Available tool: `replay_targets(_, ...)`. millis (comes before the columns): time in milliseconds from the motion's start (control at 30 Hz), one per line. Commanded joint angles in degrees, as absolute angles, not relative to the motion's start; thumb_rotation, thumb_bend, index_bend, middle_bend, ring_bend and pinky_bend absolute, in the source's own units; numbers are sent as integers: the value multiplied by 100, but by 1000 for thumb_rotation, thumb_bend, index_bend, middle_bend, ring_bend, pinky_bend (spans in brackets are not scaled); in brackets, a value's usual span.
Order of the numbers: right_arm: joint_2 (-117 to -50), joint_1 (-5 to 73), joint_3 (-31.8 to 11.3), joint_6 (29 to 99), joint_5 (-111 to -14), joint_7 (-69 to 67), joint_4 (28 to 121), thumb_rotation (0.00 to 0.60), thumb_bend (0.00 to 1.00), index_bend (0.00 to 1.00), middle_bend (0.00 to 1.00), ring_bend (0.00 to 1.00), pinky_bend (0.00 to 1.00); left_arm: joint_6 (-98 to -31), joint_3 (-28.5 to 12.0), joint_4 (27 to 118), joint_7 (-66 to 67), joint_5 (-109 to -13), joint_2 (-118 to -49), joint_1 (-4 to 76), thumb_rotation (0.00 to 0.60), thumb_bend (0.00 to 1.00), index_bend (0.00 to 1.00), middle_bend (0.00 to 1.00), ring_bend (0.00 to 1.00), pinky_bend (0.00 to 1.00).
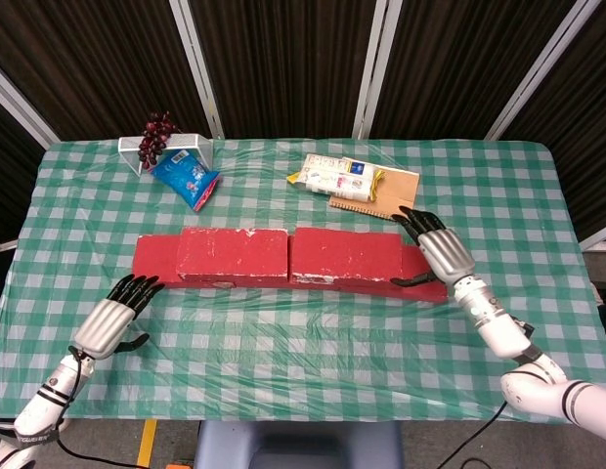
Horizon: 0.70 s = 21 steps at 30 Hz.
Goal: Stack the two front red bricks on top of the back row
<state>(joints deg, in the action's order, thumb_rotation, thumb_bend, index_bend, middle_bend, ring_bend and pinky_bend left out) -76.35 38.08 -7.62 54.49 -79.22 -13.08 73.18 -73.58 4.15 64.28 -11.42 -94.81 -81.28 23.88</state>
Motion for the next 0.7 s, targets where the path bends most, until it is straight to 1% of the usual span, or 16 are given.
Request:
replay_targets(33,-7595,3719,-605,5384,-8008,-1391,6905,348,227,293,69,0,155,-7367,414,6449,-1109,-9488,-8133,2384,600,270,0,34,0,64)
replay_targets(100,-7622,3727,-565,5273,-8011,-1491,6767,329,272,329,69,0,150,-7360,408,6452,-1085,-9479,-8143,2383,600,270,0,35,0,64)
replay_targets(167,-7673,3742,-528,5208,-8042,-1513,6655,327,288,352,69,0,148,-7336,404,6452,-1073,-9465,-8150,2387,600,270,0,34,0,64)
replay_targets(400,-7878,3787,-431,5100,-8184,-1641,6472,326,290,382,69,0,147,-7322,402,6448,-1061,-9457,-8151,2385,600,270,0,34,0,64)
replay_targets(700,-7952,3866,-416,4984,-8242,-1701,6500,334,290,389,69,0,147,-7283,397,6409,-1117,-9440,-8153,2396,600,270,0,34,0,64)
